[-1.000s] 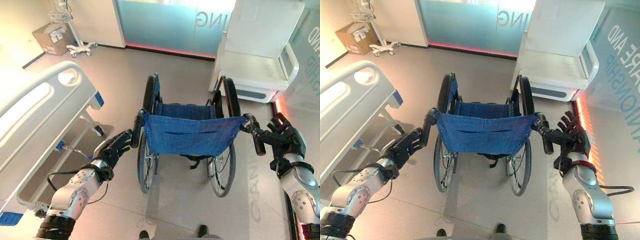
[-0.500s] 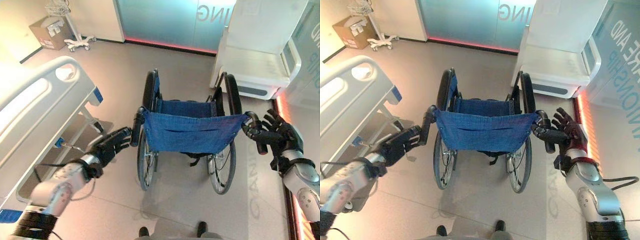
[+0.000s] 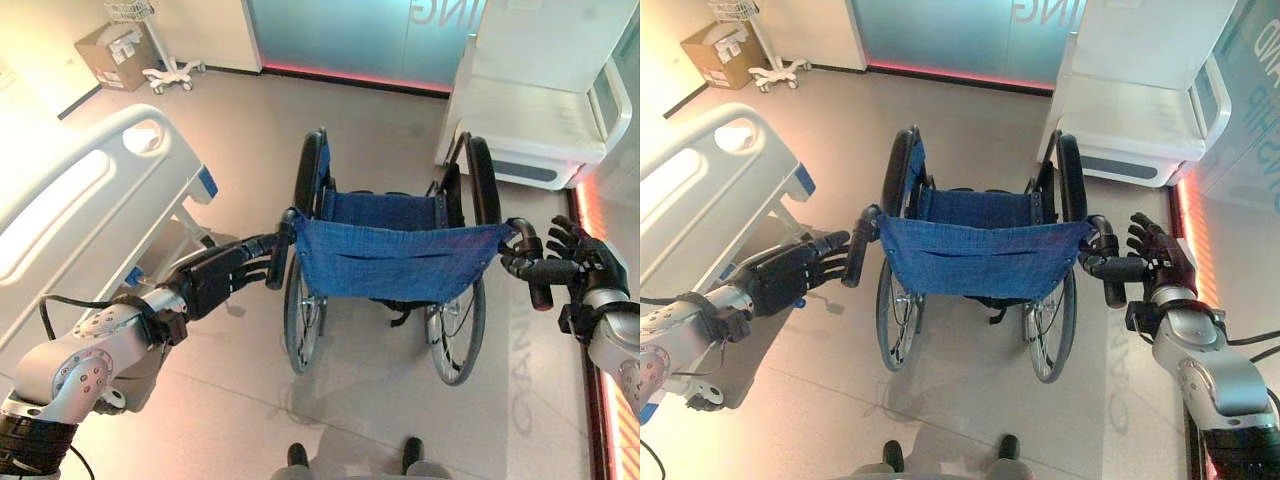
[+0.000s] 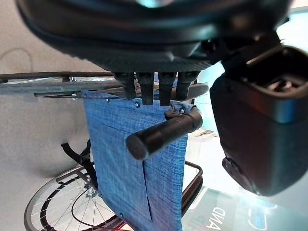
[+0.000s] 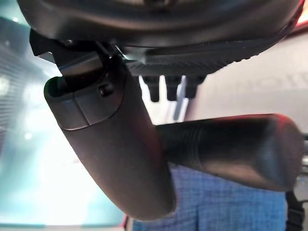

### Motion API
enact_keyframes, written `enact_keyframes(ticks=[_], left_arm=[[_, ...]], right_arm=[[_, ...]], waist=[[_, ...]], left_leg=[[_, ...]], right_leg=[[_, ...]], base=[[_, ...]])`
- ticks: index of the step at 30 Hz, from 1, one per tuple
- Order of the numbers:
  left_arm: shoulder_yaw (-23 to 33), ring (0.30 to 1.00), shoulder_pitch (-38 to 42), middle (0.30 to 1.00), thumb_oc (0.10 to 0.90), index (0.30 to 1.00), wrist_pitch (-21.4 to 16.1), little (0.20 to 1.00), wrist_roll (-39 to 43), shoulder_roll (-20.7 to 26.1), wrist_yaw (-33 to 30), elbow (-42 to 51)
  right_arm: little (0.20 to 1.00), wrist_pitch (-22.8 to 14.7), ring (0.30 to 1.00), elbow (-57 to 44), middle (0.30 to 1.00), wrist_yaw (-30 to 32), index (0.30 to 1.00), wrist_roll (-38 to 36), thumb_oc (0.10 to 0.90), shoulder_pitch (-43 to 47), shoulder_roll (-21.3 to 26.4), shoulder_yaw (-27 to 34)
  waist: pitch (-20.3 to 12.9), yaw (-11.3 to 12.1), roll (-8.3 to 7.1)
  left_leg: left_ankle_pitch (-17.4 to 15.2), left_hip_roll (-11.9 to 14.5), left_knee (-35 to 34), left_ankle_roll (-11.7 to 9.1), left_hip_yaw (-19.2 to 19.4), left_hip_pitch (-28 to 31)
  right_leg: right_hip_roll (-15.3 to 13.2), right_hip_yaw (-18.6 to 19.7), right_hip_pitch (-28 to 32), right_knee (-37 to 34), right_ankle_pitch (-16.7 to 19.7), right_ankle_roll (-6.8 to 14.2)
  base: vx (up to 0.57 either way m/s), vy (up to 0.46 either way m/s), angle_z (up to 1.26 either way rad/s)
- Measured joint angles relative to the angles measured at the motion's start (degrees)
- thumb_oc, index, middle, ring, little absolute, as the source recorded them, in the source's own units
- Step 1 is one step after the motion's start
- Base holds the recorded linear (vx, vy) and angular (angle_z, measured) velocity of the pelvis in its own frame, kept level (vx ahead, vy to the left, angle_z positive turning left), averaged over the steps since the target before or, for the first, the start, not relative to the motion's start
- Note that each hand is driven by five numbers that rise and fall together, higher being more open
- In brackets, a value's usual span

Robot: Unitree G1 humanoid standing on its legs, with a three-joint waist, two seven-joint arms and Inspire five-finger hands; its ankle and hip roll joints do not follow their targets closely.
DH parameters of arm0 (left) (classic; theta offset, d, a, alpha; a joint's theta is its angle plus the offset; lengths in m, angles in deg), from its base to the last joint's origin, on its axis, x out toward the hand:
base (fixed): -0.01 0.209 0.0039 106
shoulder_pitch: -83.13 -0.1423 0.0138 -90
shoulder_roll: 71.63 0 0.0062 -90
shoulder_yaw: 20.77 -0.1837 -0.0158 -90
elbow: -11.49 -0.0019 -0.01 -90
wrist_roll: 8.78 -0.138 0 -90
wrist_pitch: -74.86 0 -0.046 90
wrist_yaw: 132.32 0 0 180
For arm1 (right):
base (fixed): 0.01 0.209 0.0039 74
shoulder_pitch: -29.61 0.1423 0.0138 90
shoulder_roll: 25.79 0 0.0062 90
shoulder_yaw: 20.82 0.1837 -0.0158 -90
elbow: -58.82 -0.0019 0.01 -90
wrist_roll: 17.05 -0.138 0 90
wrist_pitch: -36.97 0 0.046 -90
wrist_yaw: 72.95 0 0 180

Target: Push the wheelchair next to the bed

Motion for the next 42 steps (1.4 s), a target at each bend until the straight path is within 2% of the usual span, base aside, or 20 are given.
enact_keyframes(ticks=[5, 9, 15, 19, 26, 31, 32, 33, 34, 42], left_arm=[[-3.7, 0.9, 2.4, 0.9, 0.8, 0.9, 0.5, 0.9, 2.0, 1.1, -0.1, -0.4], [-3.8, 0.9, 2.4, 0.9, 0.8, 0.9, 2.3, 0.9, 2.1, 1.2, -0.2, -0.4], [-4.2, 0.9, 2.6, 0.9, 0.8, 0.9, 3.0, 0.9, 2.1, 1.2, -0.3, -0.4], [-8.2, 0.9, 6.5, 0.9, 0.8, 0.9, 3.6, 0.9, 2.1, 1.6, 0.1, -1.3], [-14.0, 0.9, 11.1, 0.9, 0.8, 0.9, 4.7, 0.9, 3.1, 3.6, 0.6, -2.6], [-16.0, 0.9, 13.5, 0.9, 0.8, 0.9, 5.1, 0.9, 3.9, 3.6, 0.5, -2.8], [-16.5, 0.9, 14.3, 0.9, 0.8, 0.9, 5.2, 0.9, 4.2, 3.6, 0.5, -3.2], [-17.5, 0.9, 15.7, 0.9, 0.8, 0.9, 5.2, 0.9, 4.2, 3.6, 0.5, -3.9], [-17.7, 0.9, 16.2, 0.9, 0.8, 0.9, 5.3, 0.9, 4.2, 3.6, 0.4, -4.3], [-19.7, 0.9, 17.8, 0.9, 0.8, 0.9, 5.3, 0.9, 4.2, 3.6, -0.1, -5.1]], right_arm=[[0.9, 0.8, 0.9, 2.5, 0.9, 2.9, 0.9, -0.4, 0.8, 2.8, 0.0, -1.8], [0.9, 2.4, 0.9, 3.2, 0.9, 4.7, 0.9, -0.5, 0.8, 4.4, 0.0, -2.4], [0.9, 3.3, 0.9, 6.4, 0.9, 4.8, 0.9, -3.0, 0.8, 7.3, 0.0, -3.4], [0.9, 4.2, 0.9, 8.8, 0.9, 4.8, 0.9, -3.3, 0.8, 8.8, 0.1, -4.9], [0.9, 5.7, 0.9, 13.2, 0.9, 4.9, 0.9, -6.8, 0.8, 13.3, 1.4, -6.9], [0.9, 6.6, 0.9, 15.1, 0.9, 4.9, 0.9, -8.6, 0.8, 15.7, 2.4, -8.7], [0.865, 6.6, 0.865, 15.6, 0.865, 4.9, 0.865, -9.4, 0.776, 16.1, 2.6, -8.8], [0.462, 6.8, 0.462, 16.5, 0.462, 4.7, 0.462, -9.5, 0.508, 17.0, 2.9, -9.5], [0.3, 6.8, 0.3, 16.8, 0.3, 4.6, 0.3, -9.5, 0.4, 17.8, 3.1, -10.5], [0.3, 8.3, 0.3, 16.7, 0.3, 1.3, 0.3, -9.2, 0.4, 20.7, 4.6, -13.9]], waist=[[0.0, 0.1, -0.03], [0.0, 0.2, -0.03], [0.0, 0.5, -0.07], [0.1, 1.6, -0.13], [0.9, 1.5, -1.35], [1.0, 1.4, -1.5], [1.0, 1.4, -1.5], [1.0, 1.4, -1.52], [1.0, 1.2, -1.51], [1.6, -0.1, -1.72]], left_leg=[[0.0, -0.1, 0.0, 0.0, -0.3, 0.1], [0.0, 0.0, 0.0, 0.0, -0.4, 0.1], [0.0, 0.0, 0.0, 0.0, -0.5, 0.1], [0.0, -0.1, 0.0, 0.0, -0.5, 0.0], [0.0, 0.0, 0.0, 0.0, -0.5, -0.1], [0.0, 0.0, 0.0, 0.0, -0.5, -0.1], [0.0, 0.0, 0.0, 0.0, -0.5, -0.1], [0.0, 0.0, 0.0, 0.0, -0.5, -0.1], [0.0, 0.0, 0.0, 0.0, -0.5, -0.1], [0.0, 0.0, 0.0, 0.0, -0.4, -0.1]], right_leg=[[0.0, -0.1, 0.2, 0.0, 0.0, 0.0], [0.0, -0.1, 0.2, 0.0, 0.0, 0.0], [0.0, -0.1, 0.2, 0.0, 0.0, 0.0], [0.0, -0.1, 0.2, 0.0, 0.0, 0.0], [0.0, 0.0, -0.1, 0.0, 0.0, 0.0], [0.1, 0.0, -0.1, 0.0, 0.0, 0.0], [0.1, 0.0, -0.1, 0.0, 0.0, 0.0], [0.1, 0.0, -0.1, 0.0, 0.0, 0.0], [0.1, 0.0, -0.1, 0.0, 0.0, 0.0], [0.1, 0.1, -0.1, 0.0, 0.0, 0.0]], base=[[0.01, -0.004, 0.0], [0.0, 0.0, 0.0], [0.0, 0.0, 0.0], [0.0, 0.0, 0.0], [0.0, 0.0, 0.0], [0.0, 0.0, 0.0], [0.0, 0.0, 0.0], [0.0, 0.0, 0.0], [0.0, 0.0, 0.0], [0.0, 0.0, 0.0]])
